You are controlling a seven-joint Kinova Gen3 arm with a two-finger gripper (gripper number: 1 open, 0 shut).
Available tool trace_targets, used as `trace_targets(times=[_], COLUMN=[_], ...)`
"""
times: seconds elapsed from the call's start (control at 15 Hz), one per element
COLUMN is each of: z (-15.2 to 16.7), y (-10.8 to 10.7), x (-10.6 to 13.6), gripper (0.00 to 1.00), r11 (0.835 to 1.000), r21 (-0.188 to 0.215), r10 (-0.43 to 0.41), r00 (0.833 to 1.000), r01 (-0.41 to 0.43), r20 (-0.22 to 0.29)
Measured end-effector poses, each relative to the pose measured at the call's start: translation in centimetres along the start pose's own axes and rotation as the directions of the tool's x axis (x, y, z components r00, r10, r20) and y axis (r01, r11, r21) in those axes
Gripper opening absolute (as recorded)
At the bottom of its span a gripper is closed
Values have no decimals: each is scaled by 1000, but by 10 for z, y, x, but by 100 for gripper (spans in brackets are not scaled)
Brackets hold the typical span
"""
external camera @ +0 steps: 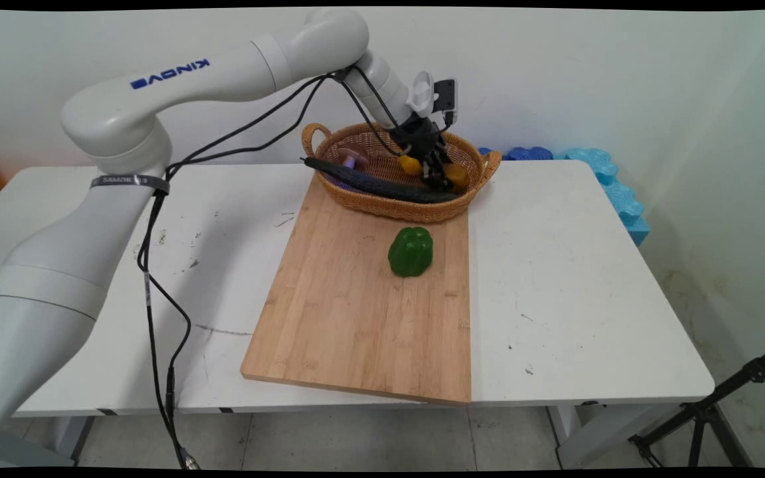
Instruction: Place the picked object on the cutting board
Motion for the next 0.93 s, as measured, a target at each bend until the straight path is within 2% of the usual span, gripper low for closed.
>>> trace_targets(times=[0.6,0.93], z=[-60,-107], y=[16,39], x=[8,1], gripper=[0,0], r11=[996,988], r21=[61,86], r10=[-66,-125], r00=[997,991], r01=[68,129], r20=[-35,-53])
